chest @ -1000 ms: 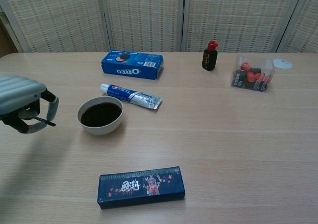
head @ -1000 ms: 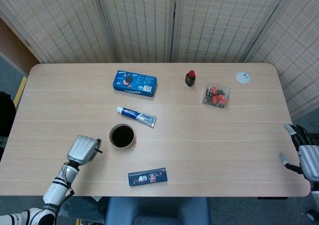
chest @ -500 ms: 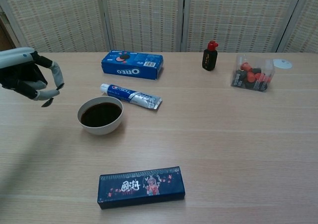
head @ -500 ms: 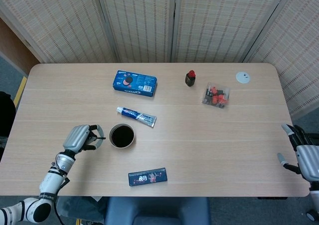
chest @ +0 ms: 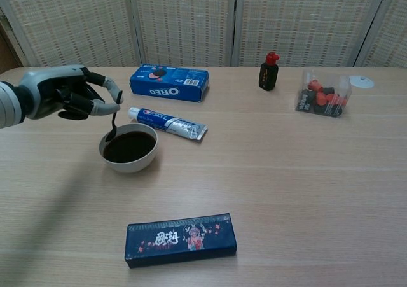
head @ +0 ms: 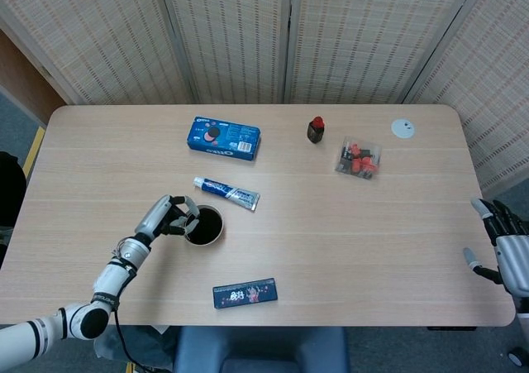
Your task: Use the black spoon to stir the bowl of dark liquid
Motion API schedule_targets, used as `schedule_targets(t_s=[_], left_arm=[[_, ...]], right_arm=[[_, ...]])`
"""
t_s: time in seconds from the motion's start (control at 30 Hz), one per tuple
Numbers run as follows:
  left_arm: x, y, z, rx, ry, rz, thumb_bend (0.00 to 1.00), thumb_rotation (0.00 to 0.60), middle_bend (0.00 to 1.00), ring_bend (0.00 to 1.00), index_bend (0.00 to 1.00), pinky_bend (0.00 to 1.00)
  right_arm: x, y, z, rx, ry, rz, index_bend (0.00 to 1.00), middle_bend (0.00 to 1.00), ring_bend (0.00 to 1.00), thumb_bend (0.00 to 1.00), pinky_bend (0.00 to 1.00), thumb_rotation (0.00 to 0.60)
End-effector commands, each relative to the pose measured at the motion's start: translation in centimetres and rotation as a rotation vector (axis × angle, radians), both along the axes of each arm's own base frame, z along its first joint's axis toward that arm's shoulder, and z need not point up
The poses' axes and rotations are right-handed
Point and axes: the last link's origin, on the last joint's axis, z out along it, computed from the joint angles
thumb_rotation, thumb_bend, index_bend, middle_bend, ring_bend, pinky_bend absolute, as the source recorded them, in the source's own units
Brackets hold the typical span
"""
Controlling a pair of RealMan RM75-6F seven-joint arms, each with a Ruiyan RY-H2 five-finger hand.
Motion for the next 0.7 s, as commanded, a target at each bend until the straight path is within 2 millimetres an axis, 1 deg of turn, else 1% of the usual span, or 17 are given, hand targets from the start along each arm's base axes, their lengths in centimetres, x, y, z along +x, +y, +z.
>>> schedule_targets(t_s=[0.03,0.17,0.37,0.53,0.7], left_arm=[[0.5,0.5,-0.6,-0.004,-0.034,0.015,0.44,0.600,1.00,1.00,0.64,1.00],[0.8,0.9,-1.2,-0.002,-0.054,0.031,0.44,0.600,1.00,1.00,0.64,1.00],[0.6,1.3,-2.7,-0.021,-0.047,0.067,0.44,0.600,1.00,1.00,0.64,1.00],[0.4,1.6,-3.7,-0.019,0.000,0.064,0.44,0.600,1.00,1.00,0.64,1.00],[0.1,2.1,-4.3,0.005,0.063,0.051,0.44,0.600,1.00,1.00,0.64,1.00]], right_arm=[[0.1,0.1,-0.1,0.000,0.000,-0.001,0.00,0.10,0.00,0.33,0.13,0.600],[0.2,0.2,0.0,-0.003,-0.001,0.002,0.00,0.10,0.00,0.33,0.13,0.600],[0.2,0.4,0.0,-0.001,-0.002,-0.001,0.00,0.10,0.00,0.33,0.13,0.600],[0.1,0.5,-0.1,-0.003,-0.004,-0.008,0.00,0.10,0.00,0.33,0.13,0.600],[0.1,0.5,-0.1,-0.002,-0.006,-0.008,0.00,0.10,0.00,0.33,0.13,0.600]])
